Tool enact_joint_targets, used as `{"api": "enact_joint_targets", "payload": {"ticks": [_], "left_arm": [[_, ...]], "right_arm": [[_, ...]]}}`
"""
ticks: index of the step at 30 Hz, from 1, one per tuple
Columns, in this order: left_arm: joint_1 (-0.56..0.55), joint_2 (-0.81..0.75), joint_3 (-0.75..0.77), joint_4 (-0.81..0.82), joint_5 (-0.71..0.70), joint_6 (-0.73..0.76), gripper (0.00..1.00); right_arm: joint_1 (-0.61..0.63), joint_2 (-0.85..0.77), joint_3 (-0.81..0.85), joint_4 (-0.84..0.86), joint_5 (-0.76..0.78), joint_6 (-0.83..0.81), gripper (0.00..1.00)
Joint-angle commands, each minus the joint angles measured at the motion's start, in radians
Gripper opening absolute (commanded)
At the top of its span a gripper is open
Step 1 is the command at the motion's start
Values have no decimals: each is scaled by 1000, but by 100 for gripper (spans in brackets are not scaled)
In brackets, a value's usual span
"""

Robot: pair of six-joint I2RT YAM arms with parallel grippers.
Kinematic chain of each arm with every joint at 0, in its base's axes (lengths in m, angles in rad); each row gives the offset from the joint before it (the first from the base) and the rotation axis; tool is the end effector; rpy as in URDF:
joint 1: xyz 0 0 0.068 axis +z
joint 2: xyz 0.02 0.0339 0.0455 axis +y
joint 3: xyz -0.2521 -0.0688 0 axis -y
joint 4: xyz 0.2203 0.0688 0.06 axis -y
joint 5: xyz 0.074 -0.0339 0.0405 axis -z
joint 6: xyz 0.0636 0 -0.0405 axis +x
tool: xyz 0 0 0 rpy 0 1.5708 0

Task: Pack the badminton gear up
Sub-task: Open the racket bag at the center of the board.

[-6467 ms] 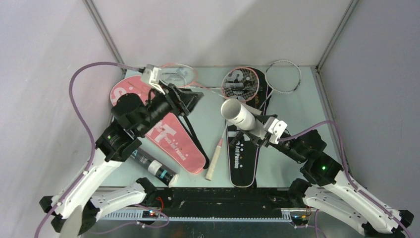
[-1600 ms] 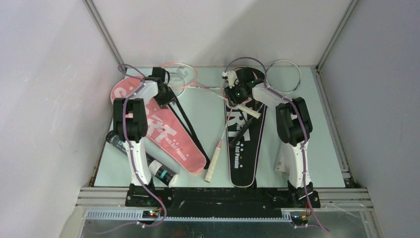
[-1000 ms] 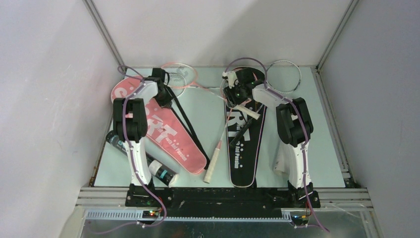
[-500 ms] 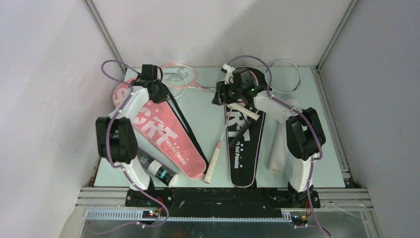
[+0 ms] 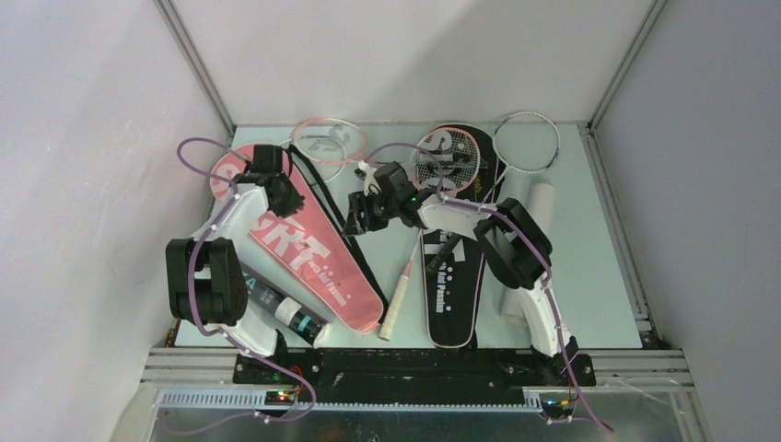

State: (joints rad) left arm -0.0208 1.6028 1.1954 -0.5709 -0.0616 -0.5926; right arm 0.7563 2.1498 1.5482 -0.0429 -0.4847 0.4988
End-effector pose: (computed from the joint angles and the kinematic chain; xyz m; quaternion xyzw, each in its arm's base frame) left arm 0.3309 -0.0030 0.2192 -0.2782 0.9146 -0.0600 0.2871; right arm 0.3271 0.3493 0.1710 -0.2178 0.8476 0.4285 0.2250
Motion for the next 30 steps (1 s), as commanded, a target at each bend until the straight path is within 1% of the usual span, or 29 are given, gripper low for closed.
{"api": "enact_joint_targets", "payload": {"ticks": [1, 7, 11, 16, 18, 19, 21, 22, 24, 25, 27, 30], "left_arm": [[31, -52, -64, 12, -18, 17, 26], [72, -66, -104, 37, -13, 18, 29], [80, -69, -102, 53, -13, 21, 37], [85, -59, -82, 54, -7, 21, 39], [84, -64, -78, 60, -2, 23, 40], [85, -66, -75, 60, -2, 24, 41], [85, -72, -67, 59, -4, 24, 46], [85, -76, -65, 60, -4, 24, 47], [85, -78, -58, 64, 1, 24, 49], [85, -79, -51, 63, 7, 24, 49], [84, -81, -42, 67, 22, 25, 51], [85, -97, -31, 73, 49, 16, 55]], "right_arm": [[34, 76, 87, 66, -15, 44, 59], [46, 162, 158, 9, -7, 17, 59], [49, 183, 177, 16, -29, 19, 59], [52, 214, 194, 33, -35, 33, 53], [52, 231, 197, 61, -43, 39, 48], [51, 237, 198, 81, -56, 44, 44], [52, 246, 202, 94, -71, 48, 38], [51, 248, 203, 95, -73, 47, 36], [51, 243, 203, 98, -73, 47, 29], [52, 239, 202, 104, -74, 41, 15], [51, 215, 191, 122, -73, 26, 0], [55, 139, 167, 148, -52, -1, 0]]}}
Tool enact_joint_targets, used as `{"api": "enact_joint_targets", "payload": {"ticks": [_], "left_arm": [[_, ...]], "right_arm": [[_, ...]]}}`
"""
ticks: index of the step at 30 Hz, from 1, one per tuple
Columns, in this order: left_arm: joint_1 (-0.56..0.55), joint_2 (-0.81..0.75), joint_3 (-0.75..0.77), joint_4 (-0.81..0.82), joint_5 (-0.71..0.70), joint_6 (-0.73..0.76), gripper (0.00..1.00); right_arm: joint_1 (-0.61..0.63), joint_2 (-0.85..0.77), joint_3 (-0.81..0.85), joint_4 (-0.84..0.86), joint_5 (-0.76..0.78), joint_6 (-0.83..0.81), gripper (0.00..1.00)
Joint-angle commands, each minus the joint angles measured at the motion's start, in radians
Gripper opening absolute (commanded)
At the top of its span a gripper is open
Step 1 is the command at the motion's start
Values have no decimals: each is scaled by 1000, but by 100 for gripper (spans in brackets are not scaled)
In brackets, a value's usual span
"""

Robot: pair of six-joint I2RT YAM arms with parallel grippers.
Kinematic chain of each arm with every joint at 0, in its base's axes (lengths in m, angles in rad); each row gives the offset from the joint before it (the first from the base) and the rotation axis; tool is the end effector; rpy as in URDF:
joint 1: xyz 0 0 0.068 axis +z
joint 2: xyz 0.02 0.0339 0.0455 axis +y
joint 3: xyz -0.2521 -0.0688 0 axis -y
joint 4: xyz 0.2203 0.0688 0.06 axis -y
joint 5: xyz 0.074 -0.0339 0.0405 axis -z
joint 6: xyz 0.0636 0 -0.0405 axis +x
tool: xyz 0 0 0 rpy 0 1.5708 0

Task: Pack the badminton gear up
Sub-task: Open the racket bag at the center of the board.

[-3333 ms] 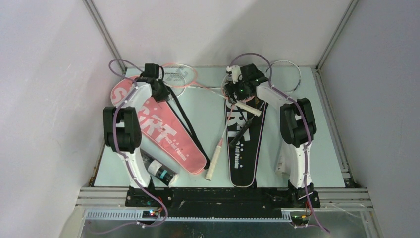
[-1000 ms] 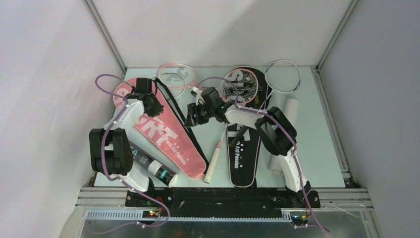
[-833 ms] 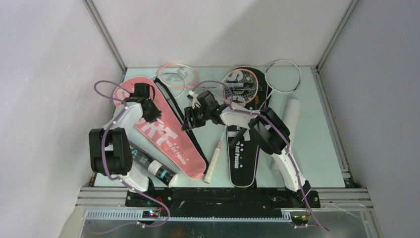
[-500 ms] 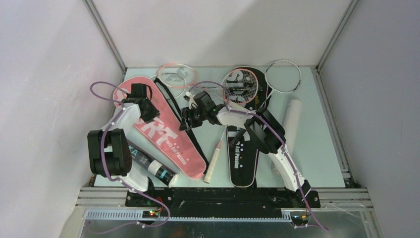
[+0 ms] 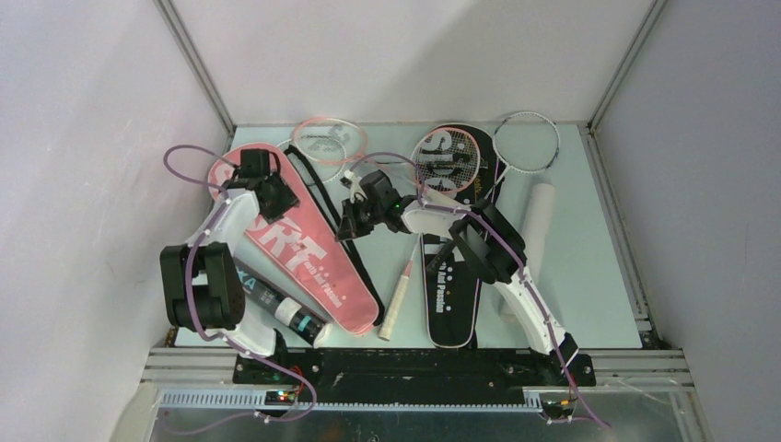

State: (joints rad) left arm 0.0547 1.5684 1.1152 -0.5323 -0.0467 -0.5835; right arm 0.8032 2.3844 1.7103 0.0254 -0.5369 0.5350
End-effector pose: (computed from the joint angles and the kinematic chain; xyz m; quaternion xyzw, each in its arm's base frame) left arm 0.3191 0.0204 0.2084 -0.3067 0.9068 -0.0538 0.2842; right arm 0.3344 0.3934 0.1183 -0.2324 0.8400 0.4524 0.1891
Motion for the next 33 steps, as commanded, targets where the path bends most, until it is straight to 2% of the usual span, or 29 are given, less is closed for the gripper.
{"api": "enact_joint_targets", "payload": {"ticks": [1, 5, 16, 21, 25, 33], "left_arm": [[9, -69, 53, 35, 36, 5, 58], [8, -62, 98, 8, 90, 7, 64], [2, 2, 168, -11, 142, 6, 66], [-1, -1, 128, -17, 138, 6, 58], [0, -22, 111, -8, 132, 2, 43], [-6, -79, 122, -12, 114, 9, 49]], "right_arm": [[10, -114, 2, 81, 12, -56, 0], [28, -227, -35, 82, 97, -129, 0], [149, -340, -115, 80, 329, -390, 0], [183, -358, -118, 75, 426, -457, 0], [185, -359, -118, 75, 437, -459, 0], [185, -351, -114, 69, 436, -452, 0]]}}
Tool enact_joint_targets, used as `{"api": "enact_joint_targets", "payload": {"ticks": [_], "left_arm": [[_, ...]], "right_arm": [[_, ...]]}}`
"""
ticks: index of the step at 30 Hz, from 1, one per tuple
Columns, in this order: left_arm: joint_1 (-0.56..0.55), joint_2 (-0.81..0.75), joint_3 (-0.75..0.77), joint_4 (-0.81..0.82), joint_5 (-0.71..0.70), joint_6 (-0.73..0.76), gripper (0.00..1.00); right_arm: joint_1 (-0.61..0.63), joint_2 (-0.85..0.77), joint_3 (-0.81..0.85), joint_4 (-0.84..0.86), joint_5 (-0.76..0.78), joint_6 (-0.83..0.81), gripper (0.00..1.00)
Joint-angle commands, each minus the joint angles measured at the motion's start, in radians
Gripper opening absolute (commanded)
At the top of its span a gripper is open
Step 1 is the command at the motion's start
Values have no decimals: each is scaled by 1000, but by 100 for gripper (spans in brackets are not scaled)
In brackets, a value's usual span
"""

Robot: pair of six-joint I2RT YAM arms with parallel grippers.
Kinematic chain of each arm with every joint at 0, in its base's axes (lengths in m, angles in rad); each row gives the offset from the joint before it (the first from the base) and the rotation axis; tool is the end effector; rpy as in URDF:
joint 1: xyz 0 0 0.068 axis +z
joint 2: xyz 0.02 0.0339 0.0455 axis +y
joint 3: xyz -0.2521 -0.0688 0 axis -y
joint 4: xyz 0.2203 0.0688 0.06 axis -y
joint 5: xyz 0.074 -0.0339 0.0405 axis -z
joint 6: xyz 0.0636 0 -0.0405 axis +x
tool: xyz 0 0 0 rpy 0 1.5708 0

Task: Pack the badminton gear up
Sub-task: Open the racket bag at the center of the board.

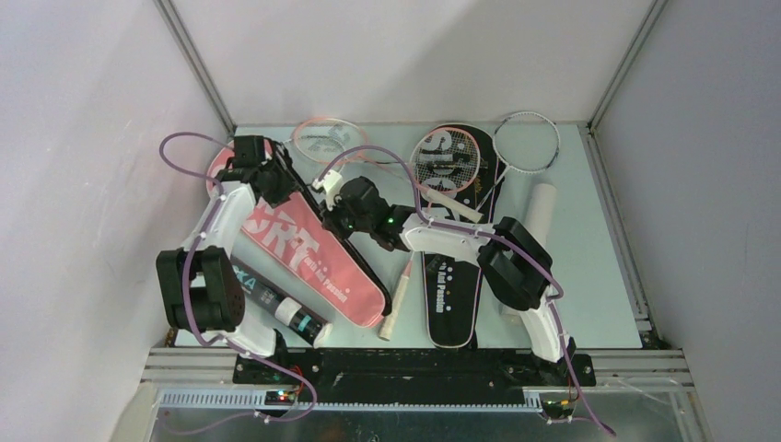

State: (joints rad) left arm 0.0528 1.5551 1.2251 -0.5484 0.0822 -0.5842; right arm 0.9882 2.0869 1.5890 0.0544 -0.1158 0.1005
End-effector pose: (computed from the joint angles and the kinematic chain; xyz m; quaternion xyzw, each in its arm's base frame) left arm 0.3314 0.0123 0.2452 -0.2811 0.8970 -0.1263 0.3170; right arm 0.2637 0.4136 0.2214 -0.3903 0.7489 0.3181 0.4310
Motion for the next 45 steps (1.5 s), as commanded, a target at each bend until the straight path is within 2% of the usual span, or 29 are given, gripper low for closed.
{"api": "enact_joint_targets", "payload": {"ticks": [1, 22, 24, 26, 27, 29, 31, 33, 34, 35, 36, 38, 40, 45], "left_arm": [[-4, -65, 12, 1, -15, 11, 49], [-7, 71, 7, 45, 26, -9, 45], [-10, 77, 5, 56, 34, -10, 38], [-11, 77, 4, 55, 40, -9, 25], [-11, 73, 5, 50, 45, -5, 15], [-12, 62, 9, 38, 50, 1, 3], [-12, 45, 11, 36, 53, 15, 0], [-13, 26, 10, 49, 70, 31, 0], [-16, 9, 3, 61, 78, 37, 0], [-18, 1, -2, 88, 93, 51, 0], [-21, -14, -15, 103, 107, 59, 0], [-26, -27, -26, 145, 177, 85, 0], [-33, -37, -28, 160, 209, 111, 0], [-45, -83, -47, 175, 207, 190, 0]], "right_arm": [[1, -53, 8, 40, 15, -18, 0], [7, -54, 0, 44, 16, -14, 0], [9, -54, 0, 43, 17, -16, 0], [7, -55, -1, 43, 17, -17, 0], [7, -56, -2, 43, 17, -17, 0], [8, -56, -5, 40, 18, -14, 0], [8, -55, -6, 32, 23, -4, 0], [1, -59, -9, 20, 39, 29, 7], [-8, -70, -13, 14, 43, 52, 17], [-16, -78, -25, 13, 40, 88, 22], [-34, -99, -31, 10, 32, 105, 34], [-66, -138, -42, -14, 8, 145, 49], [-99, -182, -45, -43, -6, 155, 58], [-216, -240, -65, -118, -111, 152, 61]]}}
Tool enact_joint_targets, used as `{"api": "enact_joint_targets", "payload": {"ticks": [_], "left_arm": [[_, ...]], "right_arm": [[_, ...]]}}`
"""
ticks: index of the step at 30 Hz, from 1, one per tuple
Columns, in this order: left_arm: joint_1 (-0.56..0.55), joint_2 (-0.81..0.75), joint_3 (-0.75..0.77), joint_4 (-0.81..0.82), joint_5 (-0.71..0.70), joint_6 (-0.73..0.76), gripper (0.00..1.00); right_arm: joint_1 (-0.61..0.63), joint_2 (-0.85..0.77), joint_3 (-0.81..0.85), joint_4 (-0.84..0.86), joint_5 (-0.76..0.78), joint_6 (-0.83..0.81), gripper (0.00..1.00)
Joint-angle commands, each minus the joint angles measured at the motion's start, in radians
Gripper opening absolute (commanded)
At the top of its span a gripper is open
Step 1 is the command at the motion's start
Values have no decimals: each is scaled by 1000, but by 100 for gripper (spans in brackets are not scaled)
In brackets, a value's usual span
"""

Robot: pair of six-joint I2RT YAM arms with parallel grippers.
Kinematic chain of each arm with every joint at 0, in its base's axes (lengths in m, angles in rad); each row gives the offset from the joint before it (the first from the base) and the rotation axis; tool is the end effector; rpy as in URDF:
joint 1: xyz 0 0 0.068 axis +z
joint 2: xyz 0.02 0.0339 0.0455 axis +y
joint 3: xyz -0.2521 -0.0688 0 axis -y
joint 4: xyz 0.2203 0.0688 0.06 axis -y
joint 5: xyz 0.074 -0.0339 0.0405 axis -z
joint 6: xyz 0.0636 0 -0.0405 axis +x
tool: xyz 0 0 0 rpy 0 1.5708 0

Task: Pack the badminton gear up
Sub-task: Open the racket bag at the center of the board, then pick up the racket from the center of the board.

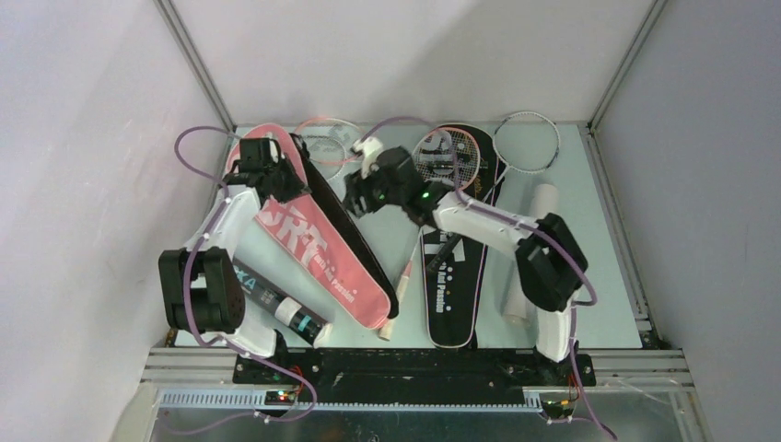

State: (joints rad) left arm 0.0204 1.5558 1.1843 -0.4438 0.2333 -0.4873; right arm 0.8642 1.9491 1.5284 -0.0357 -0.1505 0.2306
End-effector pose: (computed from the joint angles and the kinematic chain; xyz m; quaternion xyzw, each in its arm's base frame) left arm 0.3367 -0.0078 0.2426 -0.1903 0.9044 -0.1900 0.3314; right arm 0.2924 0.3573 0.2522 -0.3014 0.7918 0.3289 0.4171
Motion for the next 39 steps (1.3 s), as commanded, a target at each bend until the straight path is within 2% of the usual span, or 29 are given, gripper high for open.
{"api": "enact_joint_targets", "payload": {"ticks": [1, 4, 10, 18, 25, 32, 34, 35, 39], "left_arm": [[-28, -91, -7, 70, 61, 104, 0], [-62, -104, -13, 102, 89, 148, 0], [-95, -105, -24, 169, 118, 179, 0], [-93, -83, -15, 158, 45, 140, 0], [-93, -113, -38, 171, 35, 80, 0], [-93, -108, -61, 203, 68, 37, 0], [-93, -106, -63, 208, 76, 29, 0], [-93, -106, -64, 212, 79, 27, 0], [-94, -104, -63, 231, 84, 13, 0]], "right_arm": [[-130, -95, -2, -45, -86, 15, 61], [-220, -26, 40, -121, -128, -33, 61], [-315, 177, 270, -344, -120, -207, 65], [-337, 375, 506, -430, -117, -314, 66], [-323, 485, 609, -482, 50, -429, 66], [-325, 491, 592, -489, 69, -454, 50], [-324, 478, 575, -475, 61, -462, 40], [-324, 469, 566, -458, 58, -463, 31], [-322, 434, 526, -433, 58, -472, 8]]}}
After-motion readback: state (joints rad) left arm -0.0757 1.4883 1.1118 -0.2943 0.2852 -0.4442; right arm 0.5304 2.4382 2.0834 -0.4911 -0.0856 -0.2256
